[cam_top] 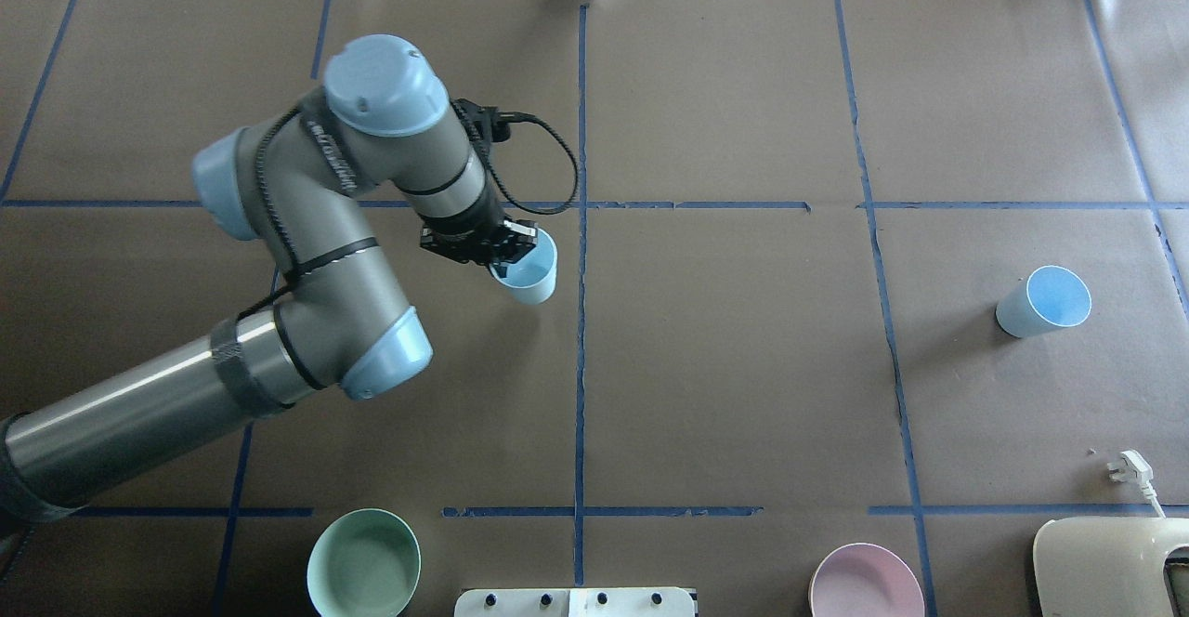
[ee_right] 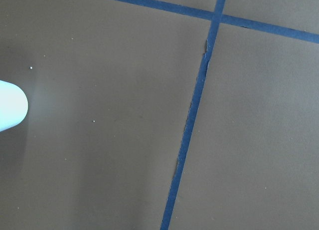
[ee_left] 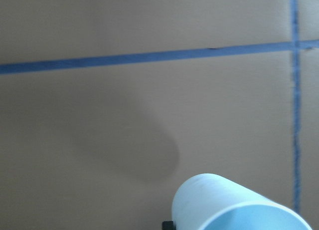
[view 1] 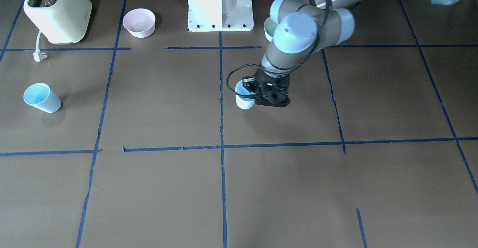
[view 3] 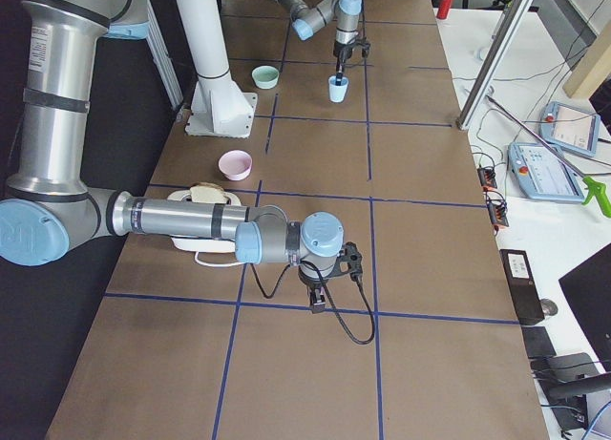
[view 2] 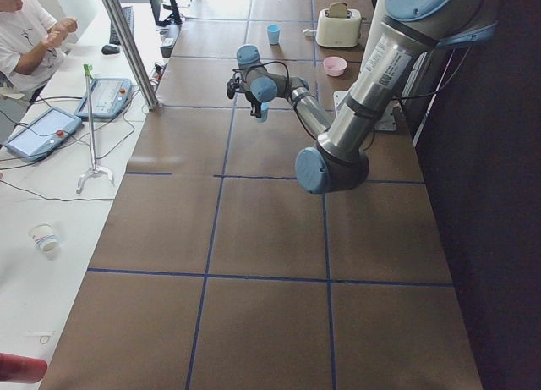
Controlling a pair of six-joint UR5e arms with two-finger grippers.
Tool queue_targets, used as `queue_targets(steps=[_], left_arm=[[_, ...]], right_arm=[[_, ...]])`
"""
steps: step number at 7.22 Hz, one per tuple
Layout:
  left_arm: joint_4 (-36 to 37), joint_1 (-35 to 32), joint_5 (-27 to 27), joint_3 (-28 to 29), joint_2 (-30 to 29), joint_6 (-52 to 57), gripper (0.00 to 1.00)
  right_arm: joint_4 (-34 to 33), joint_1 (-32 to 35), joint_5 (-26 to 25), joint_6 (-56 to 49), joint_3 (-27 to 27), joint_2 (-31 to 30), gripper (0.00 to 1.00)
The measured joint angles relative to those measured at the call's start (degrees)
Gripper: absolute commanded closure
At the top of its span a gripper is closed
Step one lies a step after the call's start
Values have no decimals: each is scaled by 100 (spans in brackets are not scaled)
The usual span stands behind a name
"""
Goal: Stack blue cups with both arms
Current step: 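Carry the cup with the left gripper toward the table centre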
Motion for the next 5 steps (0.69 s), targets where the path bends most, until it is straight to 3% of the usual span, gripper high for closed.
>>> queue_targets(steps=[1, 2, 3, 4, 5], left_arm=[[-17, 185, 218, 388, -360, -154, 94], [-29, 296, 323, 555, -495, -211, 79], [-34, 361, 365, 618, -532, -227, 28], [-36, 390, 379, 640, -533, -229, 0], [-35, 400, 417, 635, -521, -227, 0]], right_arm=[[0, -2, 0, -1, -1, 0, 0], [0, -6, 0, -3, -5, 0, 0], [0, -7, 0, -3, -8, 0, 0], [0, -8, 0, -3, -8, 0, 0], [0, -12, 0, -2, -9, 0, 0]])
